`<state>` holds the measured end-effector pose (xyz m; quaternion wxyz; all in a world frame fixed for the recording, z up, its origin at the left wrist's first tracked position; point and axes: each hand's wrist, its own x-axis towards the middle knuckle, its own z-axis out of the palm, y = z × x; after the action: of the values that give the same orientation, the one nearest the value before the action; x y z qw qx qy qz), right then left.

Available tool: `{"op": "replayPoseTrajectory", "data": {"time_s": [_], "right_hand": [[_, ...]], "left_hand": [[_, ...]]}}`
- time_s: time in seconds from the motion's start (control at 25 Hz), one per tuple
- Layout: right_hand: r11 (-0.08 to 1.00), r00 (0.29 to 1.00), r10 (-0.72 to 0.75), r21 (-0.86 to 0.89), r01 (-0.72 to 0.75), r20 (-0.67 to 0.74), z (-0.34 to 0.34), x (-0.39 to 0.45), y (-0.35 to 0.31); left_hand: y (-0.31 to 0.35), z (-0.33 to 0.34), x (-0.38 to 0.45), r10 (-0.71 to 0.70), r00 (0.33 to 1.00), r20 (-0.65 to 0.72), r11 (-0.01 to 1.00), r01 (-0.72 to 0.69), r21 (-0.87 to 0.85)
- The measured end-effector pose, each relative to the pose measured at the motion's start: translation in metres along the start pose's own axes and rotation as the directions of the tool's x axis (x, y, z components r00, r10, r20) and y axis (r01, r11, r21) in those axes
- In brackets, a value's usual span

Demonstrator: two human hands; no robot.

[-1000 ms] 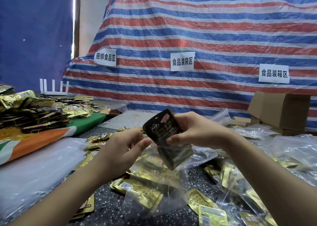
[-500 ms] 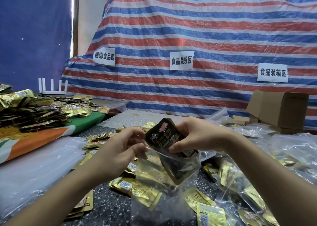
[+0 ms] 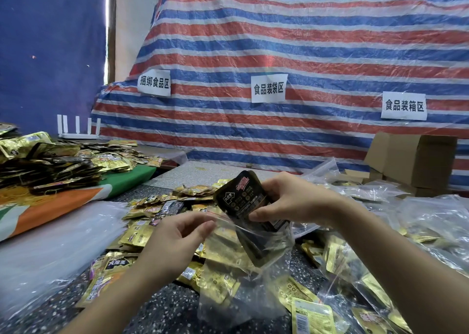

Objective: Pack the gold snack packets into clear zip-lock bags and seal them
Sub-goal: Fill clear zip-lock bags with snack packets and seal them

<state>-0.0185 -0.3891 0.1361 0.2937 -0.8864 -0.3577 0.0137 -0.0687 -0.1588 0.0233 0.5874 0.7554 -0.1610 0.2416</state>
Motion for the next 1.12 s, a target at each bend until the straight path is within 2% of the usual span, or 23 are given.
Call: {"op": "replayPoseTrajectory", "data": {"time_s": [0.12, 0.28, 0.4, 0.52, 0.6, 0.8, 1.0, 1.12], "right_hand": [[0.997, 1.000, 0.005, -0.078, -0.005, -0.009, 0.000, 0.000, -0.001], [0.984, 1.000, 0.007, -0.181, -0.003, 0.023, 0.004, -0.002, -0.002], [0.947, 0.995, 0.010, -0.322, 0.023, 0.100, 0.009, -0.001, -0.006], [0.898, 0.970, 0.083, -0.438, 0.026, 0.227, 0.017, 0.002, -0.012], [0.866, 0.962, 0.089, -0.497, 0.054, 0.260, 0.023, 0.007, -0.015], [0.903, 0.981, 0.053, -0.428, 0.033, 0.188, 0.018, 0.009, -0.015], [0.942, 0.999, -0.049, -0.332, 0.051, 0.014, 0.003, 0.001, -0.018], [0.951, 0.983, -0.159, -0.280, 0.128, -0.089, -0.005, -0.003, -0.031]], "left_hand": [[0.004, 0.005, 0.004, 0.007, 0.998, -0.064, 0.999, -0.010, -0.043], [0.017, 0.007, 0.007, 0.026, 0.998, -0.058, 0.994, -0.032, -0.102], [0.021, 0.010, 0.007, 0.018, 0.998, -0.053, 0.996, -0.023, -0.090], [0.023, 0.014, 0.009, 0.039, 0.999, -0.018, 0.999, -0.039, -0.020], [0.027, 0.019, 0.012, 0.054, 0.998, -0.027, 0.998, -0.054, 0.032], [0.033, 0.020, 0.022, 0.044, 0.992, -0.114, 0.999, -0.042, 0.017], [0.035, 0.017, 0.025, 0.007, 0.984, -0.176, 0.995, -0.025, -0.098], [0.047, 0.015, 0.031, 0.002, 0.975, -0.221, 0.984, -0.041, -0.171]]}}
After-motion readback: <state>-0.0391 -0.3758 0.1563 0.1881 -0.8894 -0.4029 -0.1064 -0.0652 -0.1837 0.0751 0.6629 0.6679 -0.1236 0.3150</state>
